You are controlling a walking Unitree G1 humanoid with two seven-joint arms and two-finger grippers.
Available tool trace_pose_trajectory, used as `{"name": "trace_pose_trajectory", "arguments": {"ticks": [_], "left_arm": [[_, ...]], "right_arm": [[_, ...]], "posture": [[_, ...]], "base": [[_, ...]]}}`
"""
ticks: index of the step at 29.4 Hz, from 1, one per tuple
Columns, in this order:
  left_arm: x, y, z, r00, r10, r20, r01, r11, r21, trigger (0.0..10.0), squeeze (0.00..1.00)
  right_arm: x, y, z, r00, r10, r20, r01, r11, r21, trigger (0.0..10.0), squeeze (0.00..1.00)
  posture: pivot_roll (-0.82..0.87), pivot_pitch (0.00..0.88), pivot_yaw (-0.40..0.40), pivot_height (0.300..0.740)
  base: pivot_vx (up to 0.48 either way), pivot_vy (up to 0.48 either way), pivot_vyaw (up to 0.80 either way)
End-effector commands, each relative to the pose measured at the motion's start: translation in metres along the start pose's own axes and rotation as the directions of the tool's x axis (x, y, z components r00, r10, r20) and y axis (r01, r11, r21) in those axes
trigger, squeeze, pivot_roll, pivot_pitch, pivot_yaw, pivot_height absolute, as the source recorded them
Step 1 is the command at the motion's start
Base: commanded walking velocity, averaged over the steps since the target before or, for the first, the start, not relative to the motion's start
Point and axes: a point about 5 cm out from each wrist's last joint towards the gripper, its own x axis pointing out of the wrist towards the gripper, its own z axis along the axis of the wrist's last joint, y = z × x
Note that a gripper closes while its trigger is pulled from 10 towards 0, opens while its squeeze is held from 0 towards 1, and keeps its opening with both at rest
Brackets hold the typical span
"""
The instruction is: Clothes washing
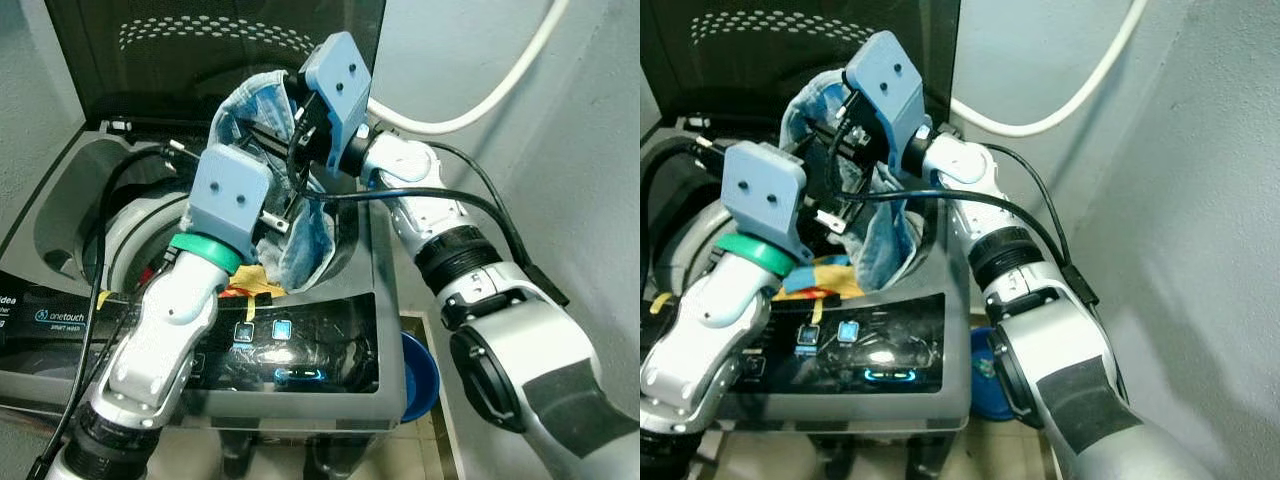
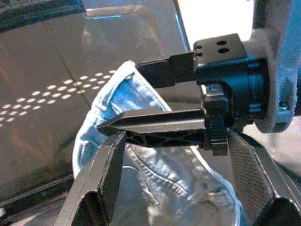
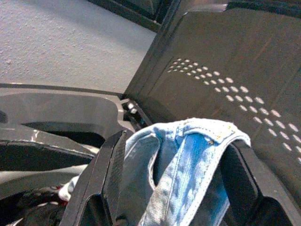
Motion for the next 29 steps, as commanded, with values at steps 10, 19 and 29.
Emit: {"name": "trace_pose_trajectory", "arguments": {"ticks": [10, 19, 29], "left_arm": [[-0.006, 0.011, 0.009, 0.994, 0.092, 0.054, -0.098, 0.989, 0.112, 10.0, 0.0], [-0.029, 0.022, 0.028, 0.963, -0.271, -0.001, 0.27, 0.961, -0.055, 10.0, 0.0], [-0.044, 0.038, -0.002, 0.993, 0.024, -0.114, -0.015, 0.997, 0.079, 10.0, 0.0]], "right_arm": [[-0.005, 0.041, -0.024, 0.96, 0.28, -0.02, -0.276, 0.954, 0.116, 10.0, 0.09], [-0.019, 0.052, -0.034, 0.915, 0.401, -0.046, -0.395, 0.913, 0.106, 10.0, 0.02], [-0.025, 0.045, -0.042, 0.961, 0.276, -0.028, -0.268, 0.949, 0.166, 10.0, 0.0]], "posture": [[0.13, 0.077, 0.011, 0.74], [0.14, 0.072, 0.02, 0.74], [0.17, 0.08, -0.011, 0.74]], "base": [[0.0, 0.0, 0.0], [0.0, 0.0, 0.0], [0.0, 0.0, 0.0]]}}
